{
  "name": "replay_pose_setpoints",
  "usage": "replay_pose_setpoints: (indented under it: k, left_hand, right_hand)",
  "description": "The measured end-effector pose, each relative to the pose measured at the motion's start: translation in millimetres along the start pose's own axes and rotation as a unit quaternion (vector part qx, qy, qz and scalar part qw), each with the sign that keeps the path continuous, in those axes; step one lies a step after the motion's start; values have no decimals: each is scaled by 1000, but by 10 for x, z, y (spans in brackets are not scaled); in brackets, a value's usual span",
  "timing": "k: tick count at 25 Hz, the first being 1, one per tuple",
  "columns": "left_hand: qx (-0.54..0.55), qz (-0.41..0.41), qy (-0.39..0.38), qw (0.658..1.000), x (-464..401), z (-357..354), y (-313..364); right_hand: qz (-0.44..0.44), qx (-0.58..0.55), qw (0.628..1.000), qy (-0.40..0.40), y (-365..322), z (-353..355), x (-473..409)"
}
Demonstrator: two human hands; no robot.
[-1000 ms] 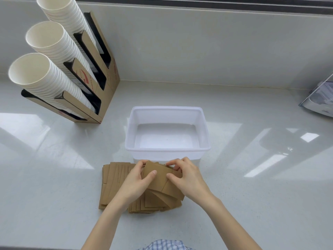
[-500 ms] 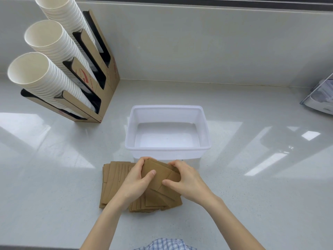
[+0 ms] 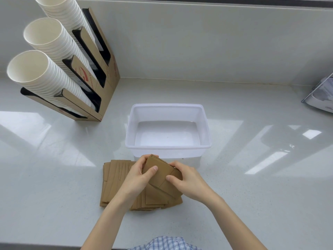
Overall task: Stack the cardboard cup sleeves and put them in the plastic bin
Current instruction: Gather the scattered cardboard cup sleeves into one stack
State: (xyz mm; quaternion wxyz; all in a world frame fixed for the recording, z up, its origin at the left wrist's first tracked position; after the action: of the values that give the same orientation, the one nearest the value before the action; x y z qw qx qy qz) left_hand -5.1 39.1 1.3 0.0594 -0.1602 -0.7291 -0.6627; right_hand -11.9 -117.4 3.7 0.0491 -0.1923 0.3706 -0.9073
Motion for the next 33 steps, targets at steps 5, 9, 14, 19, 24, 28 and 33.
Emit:
replay_pose_setpoints:
  k: [5,9,14,19,24,28,33]
  left_hand:
    - [10,11,5,1000,-15,46,-26]
    - [-9,5,52,999,1,218,-38]
    - [-39,-14,129,991,-3,430,-40]
    - [-210,44,265,940,37,640,-98]
    - [-242,155,258,922,106,632,-160]
    - [-237,178,248,922,112,564,-202]
    - [-173,167,231,943,117,443,-239]
  right_hand:
    - [-33,-41,999,13,40,69,10]
    - [-67,-54,996,19,151,123,63]
    - [-129,-118,985,-15,236,-9,78]
    - [-170,-188,967,-24,118,-271,-6]
    - [-166,-115,979,-1,21,-414,-62]
    - [-146,-61,987,3,-100,-460,-121]
    - [-150,-37,988,-9,-222,-554,-187]
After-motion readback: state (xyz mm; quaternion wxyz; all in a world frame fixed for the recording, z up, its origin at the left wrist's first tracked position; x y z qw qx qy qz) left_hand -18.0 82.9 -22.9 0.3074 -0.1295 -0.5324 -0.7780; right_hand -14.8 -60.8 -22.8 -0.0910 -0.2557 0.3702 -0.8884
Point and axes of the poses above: each hand's wrist, its own x-axis away from the middle knuckle, its own z-axis out of the back of the hand, y = z × x, the point moved 1 cm from there along -x, towards the middle knuckle, and after that the axes turned 11 degrees about x, right-handed, at the moved point
